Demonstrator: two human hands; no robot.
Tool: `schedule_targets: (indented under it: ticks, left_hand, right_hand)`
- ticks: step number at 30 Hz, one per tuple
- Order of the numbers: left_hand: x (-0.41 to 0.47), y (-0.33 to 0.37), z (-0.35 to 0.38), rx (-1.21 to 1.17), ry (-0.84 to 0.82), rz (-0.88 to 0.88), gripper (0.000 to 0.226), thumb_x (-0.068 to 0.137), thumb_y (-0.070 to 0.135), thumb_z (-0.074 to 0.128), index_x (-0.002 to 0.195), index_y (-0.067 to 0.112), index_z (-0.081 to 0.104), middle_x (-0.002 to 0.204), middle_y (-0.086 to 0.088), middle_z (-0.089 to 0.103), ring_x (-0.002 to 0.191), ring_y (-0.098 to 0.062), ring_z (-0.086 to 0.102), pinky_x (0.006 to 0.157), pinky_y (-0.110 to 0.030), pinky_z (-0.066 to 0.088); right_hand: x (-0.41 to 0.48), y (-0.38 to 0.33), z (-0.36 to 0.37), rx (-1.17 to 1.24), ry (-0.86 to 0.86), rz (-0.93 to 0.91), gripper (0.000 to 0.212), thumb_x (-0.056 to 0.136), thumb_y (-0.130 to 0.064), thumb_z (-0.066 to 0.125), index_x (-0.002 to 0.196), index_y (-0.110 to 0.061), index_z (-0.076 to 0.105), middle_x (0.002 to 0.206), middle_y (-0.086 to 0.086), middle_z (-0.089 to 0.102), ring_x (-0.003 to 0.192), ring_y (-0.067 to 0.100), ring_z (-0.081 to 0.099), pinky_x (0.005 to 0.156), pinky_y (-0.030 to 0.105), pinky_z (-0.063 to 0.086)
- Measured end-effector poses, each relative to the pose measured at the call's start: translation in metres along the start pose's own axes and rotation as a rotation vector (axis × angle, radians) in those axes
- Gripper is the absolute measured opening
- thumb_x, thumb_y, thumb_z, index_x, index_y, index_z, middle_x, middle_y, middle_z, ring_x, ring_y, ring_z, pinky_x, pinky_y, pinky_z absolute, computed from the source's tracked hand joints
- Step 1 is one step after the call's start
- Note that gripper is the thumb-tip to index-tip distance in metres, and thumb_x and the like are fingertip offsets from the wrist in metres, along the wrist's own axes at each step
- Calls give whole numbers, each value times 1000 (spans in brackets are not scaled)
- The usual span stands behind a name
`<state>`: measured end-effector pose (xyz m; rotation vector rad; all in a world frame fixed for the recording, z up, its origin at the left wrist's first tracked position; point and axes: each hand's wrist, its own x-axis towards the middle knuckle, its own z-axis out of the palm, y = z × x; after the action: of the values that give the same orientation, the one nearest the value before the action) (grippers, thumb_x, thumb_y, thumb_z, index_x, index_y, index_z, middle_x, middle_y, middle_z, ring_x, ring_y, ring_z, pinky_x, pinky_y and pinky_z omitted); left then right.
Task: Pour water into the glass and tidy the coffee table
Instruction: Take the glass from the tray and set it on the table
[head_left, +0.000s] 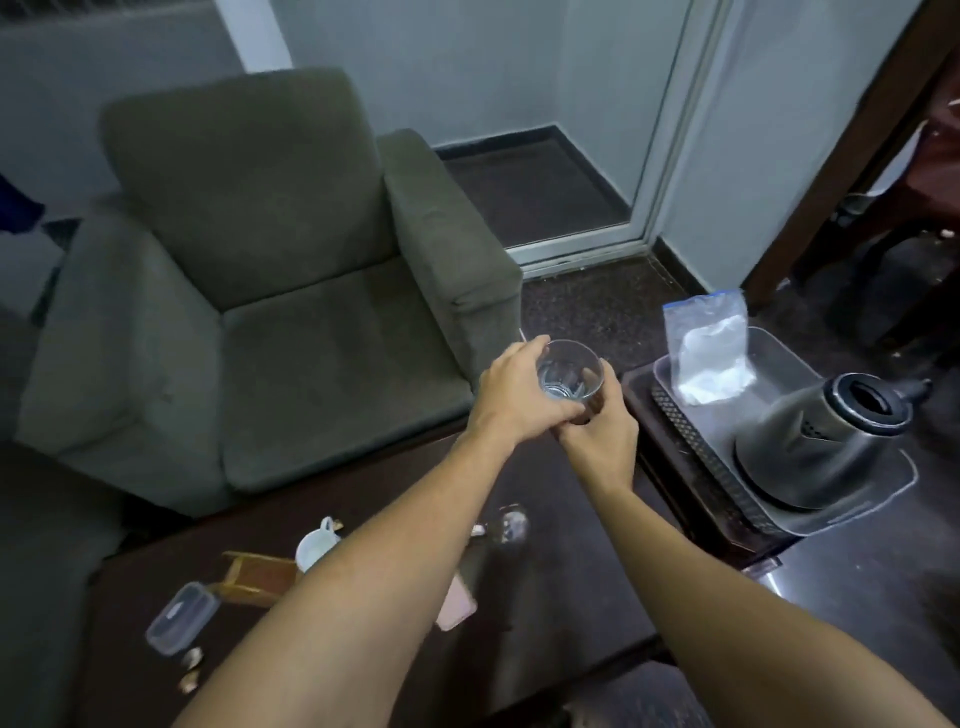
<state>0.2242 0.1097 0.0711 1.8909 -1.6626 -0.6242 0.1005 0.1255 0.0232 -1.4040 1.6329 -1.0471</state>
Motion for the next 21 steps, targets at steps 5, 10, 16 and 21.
schedule_targets:
  ticks: [5,10,16,21]
  left_hand:
    - [-43,-48,-48,-48,42,-67,104,64,45,91,153,20,44,143,2,57,131,-18,55,109,-30,42]
    - [-112,-94,-67,-211,222,-194,87,84,46,76,156,16,39,155,-1,45,144,-16,42,118,-32,35]
    - [-214,-137,-43,-396,489,-205,47,92,31,65,136,16,61,135,11,55,128,-7,56,99,-41,54]
    - [-268,-162,-31,-530,477,-289,58,91,37,60,145,17,53,141,21,50,131,-7,55,103,-37,53]
  right_hand:
    - [-45,-24,47,-4,-79,-29,75,71,-23,78,140,-35,50,118,-11,70,110,12,67,96,31,54]
    - [-90,-40,96,21,-122,-59,75,69,-35,87,135,-37,51,115,-14,70,105,10,69,91,28,53]
    - [-141,-42,153,35,-178,-74,80,65,-43,91,134,-36,50,114,-14,70,107,8,68,95,30,54]
    - [-181,-27,192,38,-247,-35,82,62,-50,89,132,-43,47,113,-19,68,105,5,68,96,33,56]
